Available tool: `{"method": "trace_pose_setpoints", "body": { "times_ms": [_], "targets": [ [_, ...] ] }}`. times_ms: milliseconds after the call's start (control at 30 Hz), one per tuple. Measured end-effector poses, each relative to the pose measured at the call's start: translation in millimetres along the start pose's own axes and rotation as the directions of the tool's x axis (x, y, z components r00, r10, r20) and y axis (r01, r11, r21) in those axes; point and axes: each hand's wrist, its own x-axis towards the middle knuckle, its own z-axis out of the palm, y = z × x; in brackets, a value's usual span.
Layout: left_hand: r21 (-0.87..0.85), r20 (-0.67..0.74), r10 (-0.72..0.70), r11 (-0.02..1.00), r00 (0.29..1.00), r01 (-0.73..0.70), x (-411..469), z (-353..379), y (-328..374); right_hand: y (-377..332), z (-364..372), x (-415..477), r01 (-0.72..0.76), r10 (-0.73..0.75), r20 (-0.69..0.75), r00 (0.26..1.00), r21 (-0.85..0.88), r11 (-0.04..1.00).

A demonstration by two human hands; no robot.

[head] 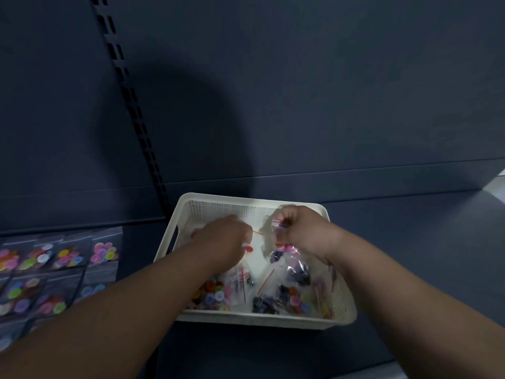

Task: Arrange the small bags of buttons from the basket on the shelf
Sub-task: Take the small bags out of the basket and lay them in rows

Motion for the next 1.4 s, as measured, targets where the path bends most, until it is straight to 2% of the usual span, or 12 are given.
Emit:
{"method": "trace_pose_setpoints", "body": {
  "times_ms": [133,200,233,333,400,500,733,900,1000,1100,1267,1400],
  "targets": [
    [-0.139,-0.109,-0.061,0.989,0.992,0.046,-2.1,-6.1,0.1,-2.1,-2.5,0.4,-0.057,0.063,-0.015,0.998,0.269,0.962],
    [-0.331,-0.137,-0.148,0.939,0.979,0.095,-2.9,-11.7,2.4,-3.7,-3.6,0.9,-0.110,0.115,0.016,0.993,0.434,0.894],
    [-0.476,-0.122,-0.218,0.869,0.968,0.136,-2.5,-14.5,3.8,-4.3,-4.5,1.2,-0.140,0.137,0.042,0.990,0.496,0.857],
    [-0.817,0.041,-0.351,0.527,0.935,0.234,-6.2,-23.9,9.9,-6.5,-7.6,1.4,-0.217,0.189,0.107,0.976,0.559,0.800],
    [-0.886,0.152,-0.335,0.370,0.930,0.278,-11.1,-29.2,13.6,-8.4,-8.0,0.6,-0.236,0.203,0.121,0.972,0.556,0.797],
    [-0.923,0.218,-0.293,0.248,0.931,0.295,-16.5,-33.7,16.6,-11.1,-6.2,-0.5,-0.223,0.205,0.090,0.975,0.464,0.858],
    [-0.941,0.255,-0.290,0.146,0.922,0.306,-25.0,-40.0,19.6,-16.8,-4.6,-2.1,-0.177,0.175,0.040,0.984,0.402,0.899],
    [-0.953,0.262,-0.318,0.063,0.911,0.296,-32.7,-43.3,19.2,-22.4,-4.3,-7.4,-0.268,0.162,0.233,0.959,0.558,0.786],
    [-0.955,0.263,-0.308,0.050,0.914,0.291,-38.1,-44.7,20.9,-25.9,2.8,-9.9,-0.286,0.141,0.296,0.945,0.538,0.793],
    [-0.960,0.251,-0.304,0.046,0.919,0.277,-44.6,-47.3,21.6,-32.0,11.6,-12.6,-0.237,0.115,0.257,0.959,0.514,0.824],
    [-0.965,0.264,-0.353,-0.083,0.898,0.250,-58.6,-55.4,14.2,-42.6,12.1,-14.9,-0.169,0.081,0.179,0.980,0.554,0.815],
    [-0.979,0.205,-0.406,-0.074,0.890,0.192,-73.0,-63.9,5.9,-58.2,14.2,-14.2,-0.118,0.012,0.194,0.981,0.546,0.830]
  ]
}}
